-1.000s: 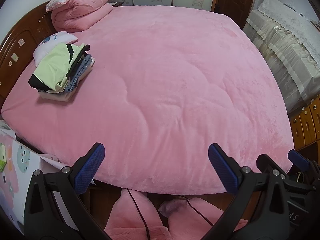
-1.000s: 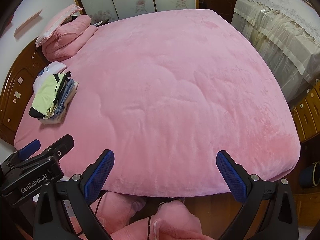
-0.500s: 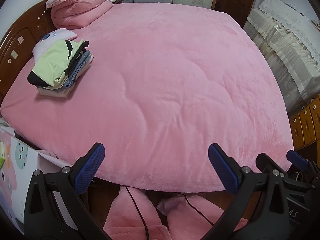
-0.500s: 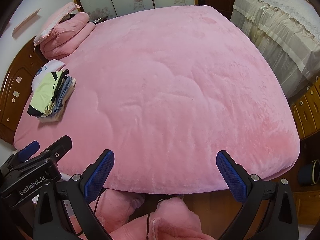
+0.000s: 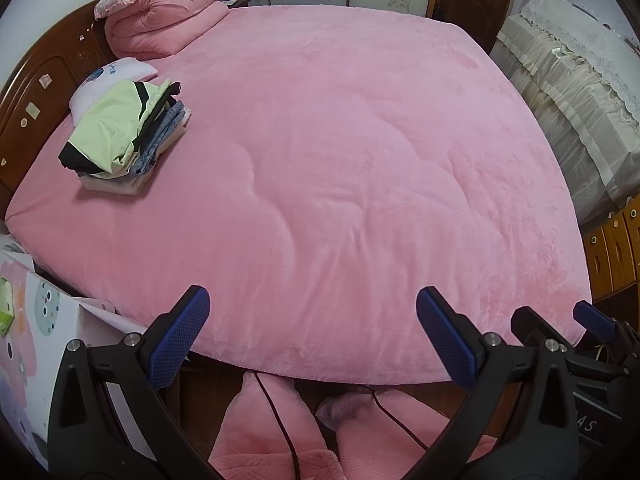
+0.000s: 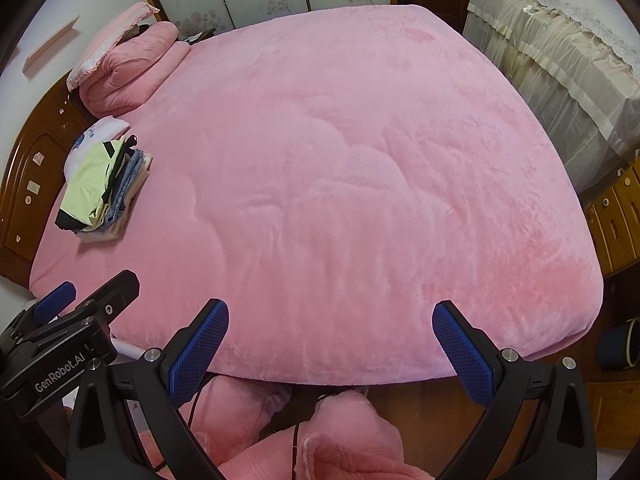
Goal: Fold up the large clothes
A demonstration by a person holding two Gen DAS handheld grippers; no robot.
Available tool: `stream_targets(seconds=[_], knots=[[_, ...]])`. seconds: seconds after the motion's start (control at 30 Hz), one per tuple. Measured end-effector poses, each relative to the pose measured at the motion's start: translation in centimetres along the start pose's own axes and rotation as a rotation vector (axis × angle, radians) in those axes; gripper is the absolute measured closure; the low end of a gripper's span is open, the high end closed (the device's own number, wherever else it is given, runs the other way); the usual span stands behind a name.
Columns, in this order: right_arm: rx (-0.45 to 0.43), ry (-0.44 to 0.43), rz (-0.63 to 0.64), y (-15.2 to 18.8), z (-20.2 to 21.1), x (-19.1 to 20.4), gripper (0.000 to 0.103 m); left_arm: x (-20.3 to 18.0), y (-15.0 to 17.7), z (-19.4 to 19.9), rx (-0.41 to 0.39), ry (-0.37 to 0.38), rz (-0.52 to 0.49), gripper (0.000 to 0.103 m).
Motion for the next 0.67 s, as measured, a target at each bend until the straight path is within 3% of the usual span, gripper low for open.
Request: stream_targets(seconds=[0.67], knots=[[0.016, -0.005, -0.001, 0.9, 0.5, -0.3, 0.000, -0.5, 0.5, 1.6, 0.000, -0.017, -0.003, 0.001]])
Point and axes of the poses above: each gripper's, at about its wrist camera, not at the fingertips, and z roughly against the way its jaws point, x to its left, y to its underside, the point moved 8 cm from there along -z, roughly the way its jaws point, and after that the axes turned 13 degrees about x, right-handed, at the moved point
